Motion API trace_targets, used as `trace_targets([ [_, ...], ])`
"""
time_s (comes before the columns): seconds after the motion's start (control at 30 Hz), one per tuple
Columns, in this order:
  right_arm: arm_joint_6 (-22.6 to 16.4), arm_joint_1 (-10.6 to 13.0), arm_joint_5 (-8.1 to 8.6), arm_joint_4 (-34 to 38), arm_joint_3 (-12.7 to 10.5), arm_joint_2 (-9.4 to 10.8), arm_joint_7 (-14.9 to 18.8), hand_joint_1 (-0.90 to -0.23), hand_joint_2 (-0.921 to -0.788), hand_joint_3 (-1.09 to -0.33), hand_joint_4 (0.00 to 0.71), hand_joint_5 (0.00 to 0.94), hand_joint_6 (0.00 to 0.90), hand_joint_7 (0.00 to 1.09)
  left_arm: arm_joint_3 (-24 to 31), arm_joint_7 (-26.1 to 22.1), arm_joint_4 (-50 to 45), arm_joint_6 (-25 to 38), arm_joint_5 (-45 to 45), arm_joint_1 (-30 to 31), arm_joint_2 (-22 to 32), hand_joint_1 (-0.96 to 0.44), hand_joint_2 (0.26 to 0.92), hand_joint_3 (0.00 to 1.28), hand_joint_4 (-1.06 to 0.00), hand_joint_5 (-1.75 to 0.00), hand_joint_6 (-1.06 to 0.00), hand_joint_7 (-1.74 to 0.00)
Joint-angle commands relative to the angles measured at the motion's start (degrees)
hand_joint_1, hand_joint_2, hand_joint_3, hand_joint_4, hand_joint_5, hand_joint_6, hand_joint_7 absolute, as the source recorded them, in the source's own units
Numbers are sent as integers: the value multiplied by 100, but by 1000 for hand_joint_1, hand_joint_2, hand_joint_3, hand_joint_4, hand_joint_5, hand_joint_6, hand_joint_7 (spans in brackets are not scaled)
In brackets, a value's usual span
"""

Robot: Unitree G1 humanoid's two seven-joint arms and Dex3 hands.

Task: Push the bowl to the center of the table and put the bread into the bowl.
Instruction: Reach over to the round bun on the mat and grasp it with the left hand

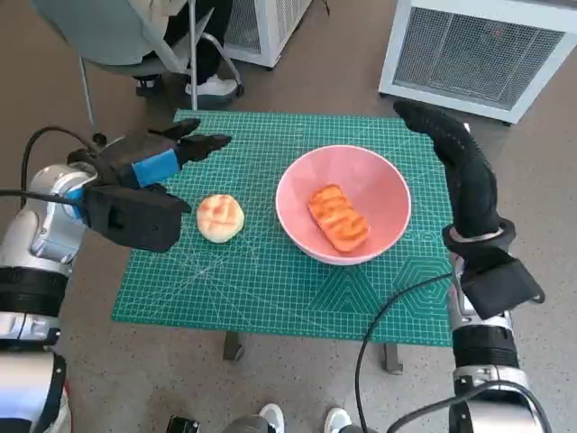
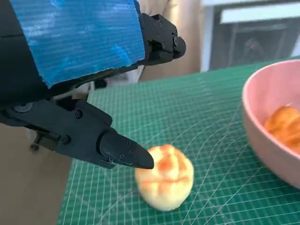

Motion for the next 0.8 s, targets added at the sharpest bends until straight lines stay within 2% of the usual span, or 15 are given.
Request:
trace_targets([
  [0.03,102,77,38,38,14,9,64,-683,-921,-790,285,25,-1,623,-132,119,198,73,150,-1,-158,-313,802,0,-24,0,-196,-10],
  [0.4,91,89,126,62,-3,-38,150,-681,-921,-789,285,25,-1,626,-483,238,905,224,460,-207,-603,-281,790,0,-23,0,-190,-5],
  [0.57,73,86,134,90,-18,-60,175,-682,-921,-789,285,25,-1,625,-730,462,1547,282,689,-446,-941,-245,784,0,-28,-2,-194,-6],
  [0.8,61,93,120,72,-28,-84,190,-688,-921,-786,278,21,-1,625,-1075,841,2244,323,1013,-687,-1328,-286,782,0,-56,-11,-197,-5],
])
